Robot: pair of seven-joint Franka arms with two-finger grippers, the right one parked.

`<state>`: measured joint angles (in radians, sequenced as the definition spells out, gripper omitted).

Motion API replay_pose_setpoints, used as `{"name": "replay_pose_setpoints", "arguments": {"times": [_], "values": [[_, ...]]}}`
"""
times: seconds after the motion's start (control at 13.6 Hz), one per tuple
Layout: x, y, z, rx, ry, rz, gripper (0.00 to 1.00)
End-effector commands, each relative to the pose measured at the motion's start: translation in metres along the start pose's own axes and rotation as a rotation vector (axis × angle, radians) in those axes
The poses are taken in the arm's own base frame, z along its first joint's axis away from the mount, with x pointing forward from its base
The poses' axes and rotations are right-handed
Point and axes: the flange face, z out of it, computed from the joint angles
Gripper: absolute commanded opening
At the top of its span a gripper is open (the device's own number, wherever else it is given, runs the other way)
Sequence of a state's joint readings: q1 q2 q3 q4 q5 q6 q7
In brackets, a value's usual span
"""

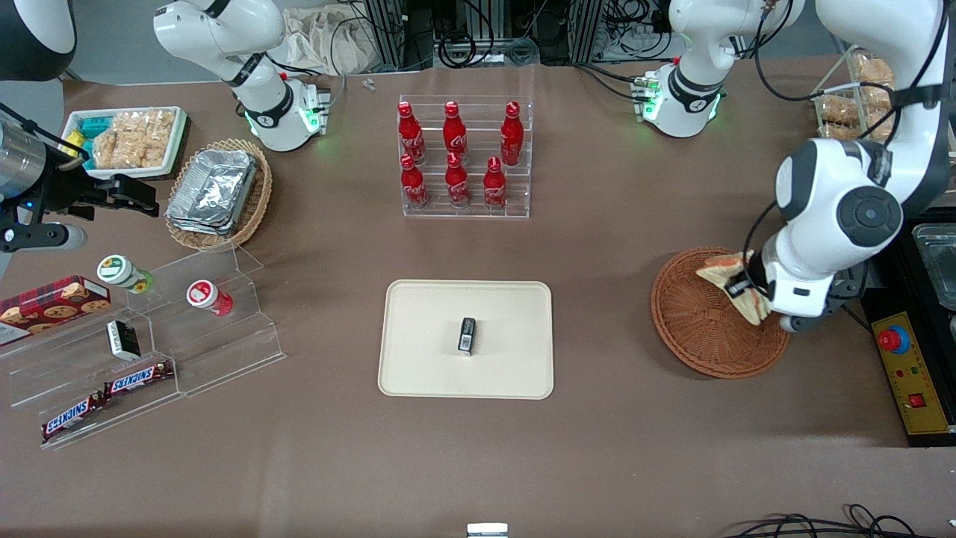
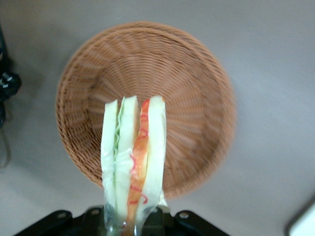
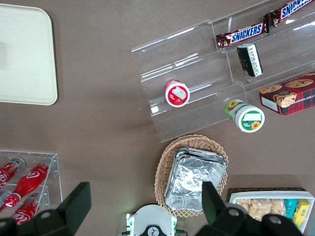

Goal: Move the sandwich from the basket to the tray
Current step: 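Lift the sandwich and carry it toward the cream tray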

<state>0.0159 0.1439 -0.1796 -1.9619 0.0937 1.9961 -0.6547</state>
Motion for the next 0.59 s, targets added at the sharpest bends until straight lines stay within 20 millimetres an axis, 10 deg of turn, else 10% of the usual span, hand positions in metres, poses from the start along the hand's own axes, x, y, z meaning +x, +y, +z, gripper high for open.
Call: {"name": "replay_pose_setpoints", "arguments": {"times": [0.0,0.51], "values": [[-0.035,0.058,-0.009,-0.026,-0.021,0.172,0.0],[-0.13,0.214,0.022,-0.237,0.029,0.299,0.0]]}}
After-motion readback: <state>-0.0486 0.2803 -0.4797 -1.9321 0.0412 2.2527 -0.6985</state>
